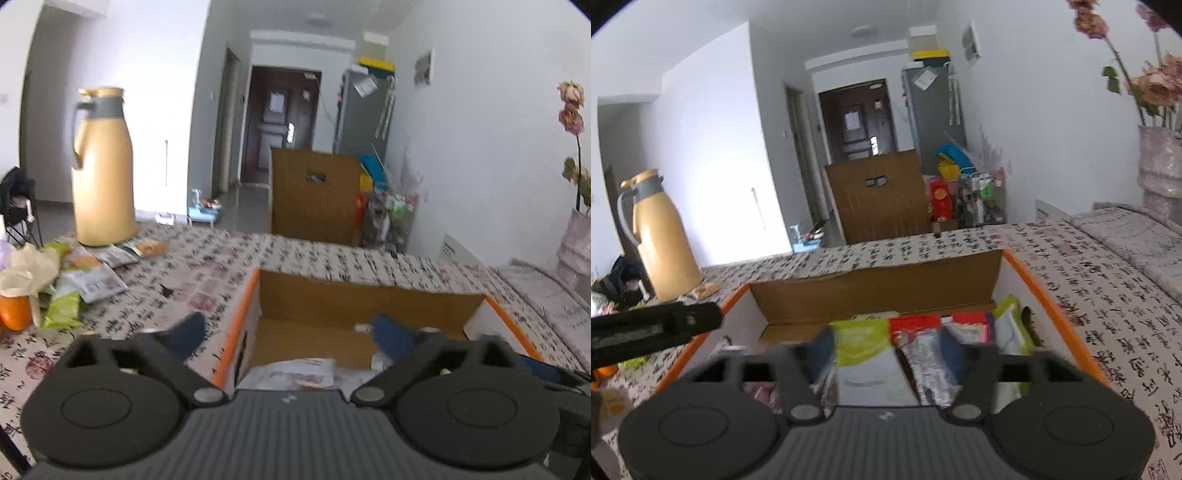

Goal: Organize snacks
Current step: 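Open both grippers to drop the two packets into the box, then withdraw both grippers from the box back toward the snack pile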

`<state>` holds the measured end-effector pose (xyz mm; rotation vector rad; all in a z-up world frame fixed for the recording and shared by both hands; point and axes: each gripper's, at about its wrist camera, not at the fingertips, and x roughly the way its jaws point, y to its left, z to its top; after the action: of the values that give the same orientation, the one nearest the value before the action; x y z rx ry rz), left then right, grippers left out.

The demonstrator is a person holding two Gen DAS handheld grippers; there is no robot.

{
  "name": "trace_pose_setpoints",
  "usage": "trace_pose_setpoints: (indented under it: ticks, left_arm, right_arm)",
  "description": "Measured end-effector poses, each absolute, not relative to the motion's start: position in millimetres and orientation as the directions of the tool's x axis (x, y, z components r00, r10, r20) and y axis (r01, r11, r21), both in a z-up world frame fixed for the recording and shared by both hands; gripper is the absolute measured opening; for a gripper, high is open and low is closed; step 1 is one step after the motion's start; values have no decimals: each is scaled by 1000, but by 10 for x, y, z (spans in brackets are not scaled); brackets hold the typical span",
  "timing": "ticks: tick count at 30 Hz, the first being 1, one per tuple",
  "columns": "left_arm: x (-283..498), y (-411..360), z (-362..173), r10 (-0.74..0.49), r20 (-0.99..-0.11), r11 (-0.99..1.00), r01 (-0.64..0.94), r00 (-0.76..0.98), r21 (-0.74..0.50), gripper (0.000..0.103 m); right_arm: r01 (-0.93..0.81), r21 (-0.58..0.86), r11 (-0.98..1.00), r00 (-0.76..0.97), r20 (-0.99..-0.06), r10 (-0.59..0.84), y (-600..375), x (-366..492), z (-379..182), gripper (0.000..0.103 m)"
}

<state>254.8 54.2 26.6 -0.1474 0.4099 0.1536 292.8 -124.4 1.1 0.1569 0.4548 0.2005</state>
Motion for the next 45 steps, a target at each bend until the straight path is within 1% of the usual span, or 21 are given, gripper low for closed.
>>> trace_pose_setpoints:
  ticks: [1, 2, 11, 16, 25, 29, 36, 41, 45]
  left_arm:
    - [2528, 542, 276, 118, -399, 977, -178, 909, -117, 103]
    - [2528, 553, 281, 114, -398, 978, -174, 910, -119, 103]
    - [2555, 604, 242, 118, -421, 971, -193, 899, -139, 103]
    - [2524, 588, 264, 119, -416, 971, -194, 901, -142, 103]
    - [2448, 660, 477, 139, -405, 962, -220, 904, -161, 103]
    - [2310, 670, 571, 158, -402, 962, -233, 902, -143, 103]
    - [1986, 713, 601, 153, -408, 966, -223, 900, -128, 103]
    - [1691, 654, 561, 138, -400, 976, -192, 906, -99, 103]
    - [1487, 601, 483, 117, -410, 985, -159, 904, -68, 103]
  right_arm:
    - [-152, 198, 968, 884, -410, 223, -1260, 2915, 18, 101]
    - [-150, 203, 968, 887, -404, 222, -1275, 2907, 23, 103]
    - [-139, 207, 968, 893, -397, 213, -1295, 2905, 27, 103]
    - [-138, 198, 971, 895, -396, 208, -1288, 2885, 37, 103]
    - [-140, 123, 983, 912, -370, 176, -1251, 2764, 194, 103]
    - [-150, 93, 984, 919, -353, 173, -1290, 2611, 273, 103]
    - [-174, 83, 981, 925, -328, 192, -1385, 2230, 399, 103]
    - [-207, 69, 976, 916, -336, 218, -1408, 1954, 386, 103]
    - [-228, 64, 972, 908, -347, 236, -1419, 1727, 329, 103]
